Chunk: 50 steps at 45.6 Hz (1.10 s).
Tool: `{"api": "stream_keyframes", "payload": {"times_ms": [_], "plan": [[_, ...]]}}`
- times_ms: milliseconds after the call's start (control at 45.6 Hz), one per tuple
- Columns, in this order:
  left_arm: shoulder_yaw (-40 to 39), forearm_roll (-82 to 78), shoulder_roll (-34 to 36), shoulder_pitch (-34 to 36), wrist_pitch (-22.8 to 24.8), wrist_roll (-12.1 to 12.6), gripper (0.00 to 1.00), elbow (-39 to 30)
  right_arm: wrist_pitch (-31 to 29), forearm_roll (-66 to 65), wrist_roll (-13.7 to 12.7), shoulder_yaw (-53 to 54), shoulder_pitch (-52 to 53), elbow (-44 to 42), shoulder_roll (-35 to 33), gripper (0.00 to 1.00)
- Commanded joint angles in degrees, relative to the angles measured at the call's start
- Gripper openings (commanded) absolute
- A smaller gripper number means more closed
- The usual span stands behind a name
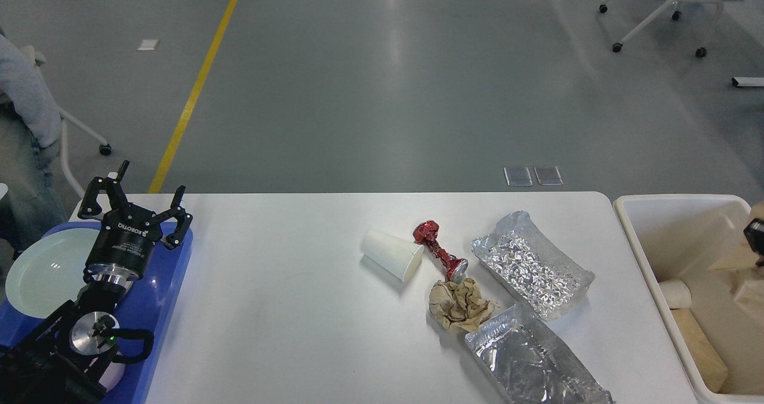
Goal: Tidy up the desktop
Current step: 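Release the paper bag inside the bin with the right gripper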
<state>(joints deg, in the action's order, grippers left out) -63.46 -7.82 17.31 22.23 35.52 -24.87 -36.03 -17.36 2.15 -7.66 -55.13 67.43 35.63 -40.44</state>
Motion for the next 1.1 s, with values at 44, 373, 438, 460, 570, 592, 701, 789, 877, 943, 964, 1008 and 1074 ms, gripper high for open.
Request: {"api": "stream_keyframes", "payload": {"times_ms": [44, 373, 438, 460, 570, 592, 701, 789, 877, 943, 964, 1008, 1074], "plan": [[0.0, 0.0, -0.1, 0.0, 0.0, 0.0, 0.96, 0.0, 9.1, -0.7, 0.3, 5.9, -16.2, -15.7, 9.7, 0.0], [0.0, 0.0, -0.1, 0.0, 0.0, 0.0, 0.96, 0.0, 20.3, -0.7, -0.3, 5.2, -31.7, -33.3, 23.9, 0.0], [0.0, 0.0, 0.0, 0.0, 0.0, 0.0, 0.96, 0.0, 20.5, -0.7, -0.4, 5.6, -31.7, -33.3, 23.8, 0.0], [0.0, 0.0, 0.0, 0.0, 0.0, 0.0, 0.96, 0.0, 20.7, -0.7, -0.4, 5.6, -31.8, -33.3, 23.8, 0.0], [0.0, 0.0, 0.0, 0.0, 0.0, 0.0, 0.96, 0.0, 21.8, -0.5, -0.3, 5.6, -33.4, -33.3, 23.5, 0.0], [0.0, 0.0, -0.1, 0.1, 0.0, 0.0, 0.96, 0.0, 22.0, -0.5, -0.3, 5.6, -33.7, -33.3, 23.4, 0.0], [0.0, 0.0, 0.0, 0.0, 0.0, 0.0, 0.96, 0.0, 25.5, -0.1, -0.3, 5.6, -33.7, -33.3, 23.1, 0.73], [0.0, 0.0, 0.0, 0.0, 0.0, 0.0, 0.96, 0.0, 30.1, -0.2, -0.2, 5.3, -33.8, -32.6, 22.8, 1.0], [0.0, 0.0, 0.0, 0.0, 0.0, 0.0, 0.96, 0.0, 31.0, -0.6, -0.2, 5.4, -33.9, -32.4, 22.8, 1.0], [0.0, 0.0, 0.0, 0.0, 0.0, 0.0, 0.96, 0.0, 30.9, -0.7, -0.2, 5.4, -34.0, -32.3, 22.8, 1.0], [0.0, 0.0, 0.0, 0.1, 0.0, 0.0, 0.96, 0.0, 30.8, -0.7, -0.2, 5.4, -34.0, -32.2, 22.8, 1.0], [0.0, 0.0, 0.0, 0.0, 0.0, 0.0, 0.96, 0.0, 30.7, -0.7, -0.1, 5.4, -33.9, -32.1, 22.8, 1.0], [0.0, 0.0, 0.0, 0.0, 0.0, 0.0, 0.96, 0.0, 30.6, -0.7, 0.1, 5.4, -33.8, -31.8, 22.6, 1.0]]}}
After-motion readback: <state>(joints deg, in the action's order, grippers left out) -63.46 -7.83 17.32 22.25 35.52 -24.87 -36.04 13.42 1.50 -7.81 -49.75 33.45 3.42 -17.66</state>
